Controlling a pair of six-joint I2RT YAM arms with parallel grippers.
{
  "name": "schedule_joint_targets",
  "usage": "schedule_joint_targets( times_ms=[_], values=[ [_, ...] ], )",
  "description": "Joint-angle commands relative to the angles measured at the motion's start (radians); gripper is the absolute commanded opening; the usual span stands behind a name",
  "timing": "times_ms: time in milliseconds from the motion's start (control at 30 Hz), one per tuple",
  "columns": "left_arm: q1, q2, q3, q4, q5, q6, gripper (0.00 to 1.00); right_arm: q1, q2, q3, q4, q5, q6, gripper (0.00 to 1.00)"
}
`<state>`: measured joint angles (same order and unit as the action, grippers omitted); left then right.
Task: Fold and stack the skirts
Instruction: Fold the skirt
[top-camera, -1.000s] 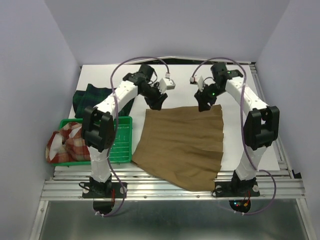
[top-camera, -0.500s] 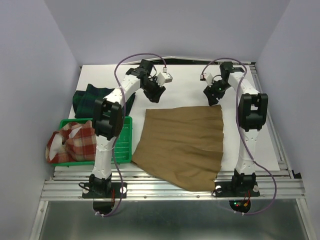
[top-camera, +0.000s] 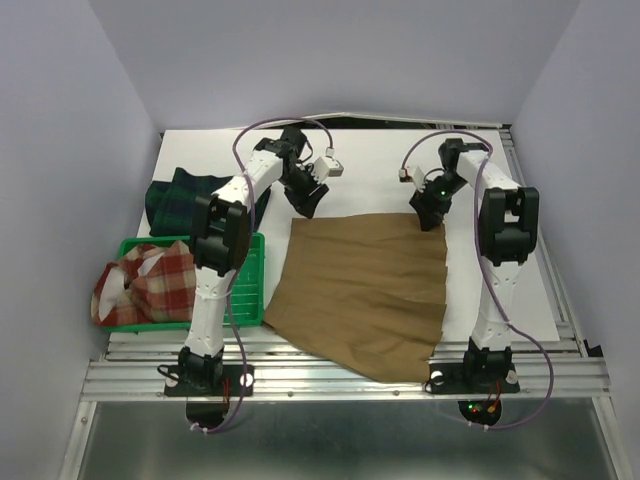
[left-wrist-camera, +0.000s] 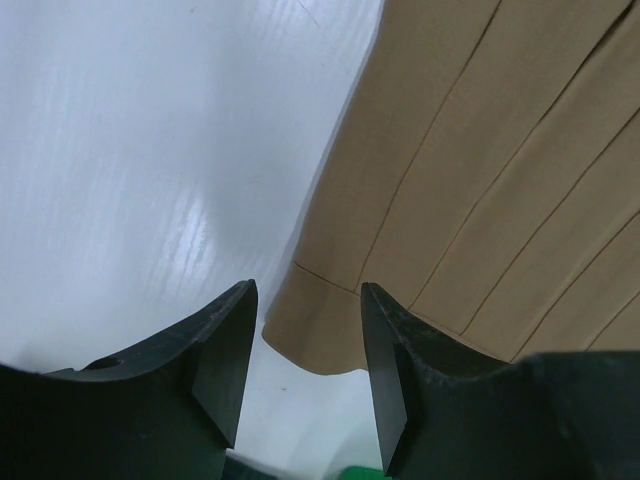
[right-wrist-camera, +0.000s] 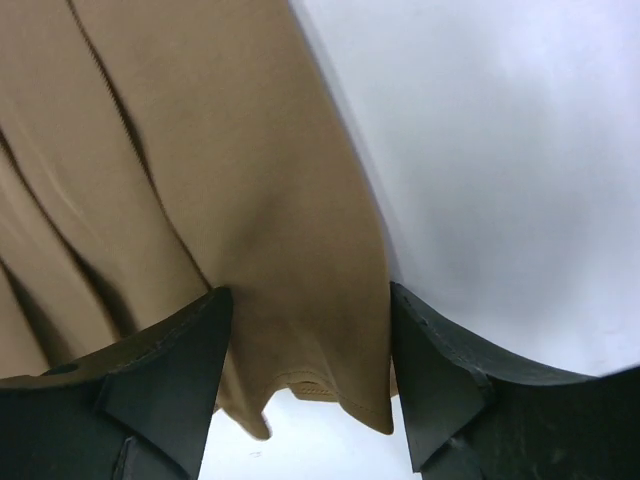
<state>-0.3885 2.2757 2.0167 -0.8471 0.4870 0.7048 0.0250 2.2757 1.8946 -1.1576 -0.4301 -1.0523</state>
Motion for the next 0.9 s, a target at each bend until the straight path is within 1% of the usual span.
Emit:
schedule_joint_targets(
  times_ms=[0,67,100,200,233,267,300,400,433,467,500,567,600,633,700,767,867],
  values=[
    [0.007,0.008,0.007,-0.089,0.044,0.056,0.57,-0.01,-0.005,-0.08,-0.08,0.013,-0.012,0.66],
    [0.007,0.016,0.005,-0.101,0.039,0.062,0.56,-0.01,-0.007,-0.098,-0.064,0.017,0.001,0.64],
    [0.007,0.021,0.004,-0.104,0.036,0.062,0.55,-0.01,-0.007,-0.1,-0.057,0.021,0.006,0.6],
    [0.008,0.042,0.002,-0.102,0.01,0.052,0.53,-0.01,0.002,-0.101,-0.028,0.031,0.026,0.52],
    [0.007,0.05,0.001,-0.099,0.001,0.038,0.5,-0.01,0.002,-0.101,-0.018,0.037,0.031,0.5],
    [0.007,0.053,-0.003,-0.083,-0.01,0.029,0.48,-0.01,0.004,-0.1,0.001,0.04,0.043,0.44],
    [0.007,0.056,-0.01,-0.072,-0.028,0.018,0.46,-0.01,0.005,-0.098,0.012,0.051,0.051,0.4],
    [0.007,0.062,-0.009,-0.044,-0.05,-0.007,0.34,-0.01,0.019,-0.08,0.056,0.076,0.092,0.14],
    [0.007,0.068,-0.004,-0.04,-0.05,-0.014,0.28,-0.01,0.025,-0.059,0.077,0.094,0.101,0.06],
    [0.007,0.07,0.0,-0.037,-0.051,-0.021,0.25,-0.01,0.03,-0.043,0.085,0.102,0.122,0.01],
    [0.007,0.071,0.011,-0.027,-0.056,-0.031,0.19,-0.01,0.039,-0.01,0.096,0.116,0.136,0.01],
    [0.007,0.071,0.028,-0.006,-0.065,-0.056,0.14,-0.01,0.045,0.027,0.137,0.128,0.181,0.01],
    [0.007,0.071,0.049,0.018,-0.073,-0.073,0.05,-0.01,0.048,0.064,0.178,0.151,0.208,0.01],
    [0.008,0.07,0.06,0.028,-0.074,-0.086,0.0,-0.01,0.05,0.087,0.196,0.162,0.224,0.01],
    [0.011,0.068,0.089,0.054,-0.087,-0.138,0.0,-0.019,0.057,0.136,0.234,0.178,0.25,0.01],
    [0.016,0.065,0.131,0.083,-0.09,-0.157,0.0,-0.029,0.085,0.239,0.266,0.2,0.276,0.01],
    [0.016,0.035,0.137,0.163,-0.129,-0.195,0.0,-0.039,0.132,0.358,0.288,0.234,0.288,0.01]
  ],
)
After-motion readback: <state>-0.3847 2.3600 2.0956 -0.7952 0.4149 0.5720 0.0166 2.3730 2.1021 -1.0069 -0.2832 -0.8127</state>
